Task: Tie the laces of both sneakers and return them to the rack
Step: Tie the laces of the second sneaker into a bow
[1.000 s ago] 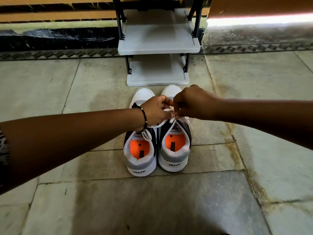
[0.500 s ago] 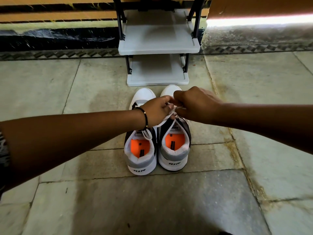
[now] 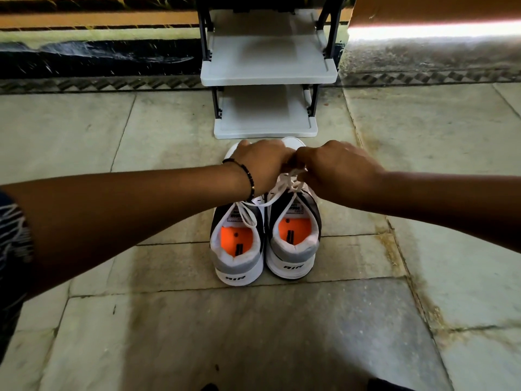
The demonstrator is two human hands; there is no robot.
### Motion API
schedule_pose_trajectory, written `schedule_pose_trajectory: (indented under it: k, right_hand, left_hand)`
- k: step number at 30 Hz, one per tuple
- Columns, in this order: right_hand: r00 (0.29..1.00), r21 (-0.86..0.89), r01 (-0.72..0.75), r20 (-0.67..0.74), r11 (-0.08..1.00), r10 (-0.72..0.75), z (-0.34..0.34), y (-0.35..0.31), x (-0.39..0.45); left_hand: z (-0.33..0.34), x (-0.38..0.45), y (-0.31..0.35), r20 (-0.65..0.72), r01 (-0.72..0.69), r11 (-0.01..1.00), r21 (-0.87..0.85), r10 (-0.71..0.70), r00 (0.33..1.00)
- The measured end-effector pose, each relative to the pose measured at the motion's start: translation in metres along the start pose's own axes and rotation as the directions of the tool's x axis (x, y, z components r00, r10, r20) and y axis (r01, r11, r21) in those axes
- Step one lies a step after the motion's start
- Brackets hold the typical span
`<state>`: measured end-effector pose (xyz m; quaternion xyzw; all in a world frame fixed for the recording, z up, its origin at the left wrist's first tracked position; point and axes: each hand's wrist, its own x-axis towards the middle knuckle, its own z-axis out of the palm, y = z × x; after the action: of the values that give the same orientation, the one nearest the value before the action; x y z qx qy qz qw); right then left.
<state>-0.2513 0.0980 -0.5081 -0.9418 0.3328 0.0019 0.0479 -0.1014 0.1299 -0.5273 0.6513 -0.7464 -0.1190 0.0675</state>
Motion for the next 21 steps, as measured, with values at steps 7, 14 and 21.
schedule_pose_trajectory:
  k: [7, 14, 21]
  right_hand:
    - [0.97, -0.096, -0.086, 0.218, 0.992, 0.105, 0.002, 0.011, 0.002]
    - [0.91, -0.19, -0.063, 0.393, 0.98, 0.135, -0.001, 0.01, -0.004]
    - [0.877, -0.198, -0.036, 0.465, 0.98, 0.126, -0.001, 0.013, -0.009]
  left_hand:
    - [-0.005, -0.003, -0.012, 0.106, -0.001, 0.971, 0.237, -0.025, 0.994]
    - [-0.006, -0.003, -0.028, 0.189, 0.011, 0.957, 0.289, -0.068, 0.98]
    - [-0.006, -0.009, -0.033, 0.256, -0.017, 0.945, 0.327, -0.072, 0.964]
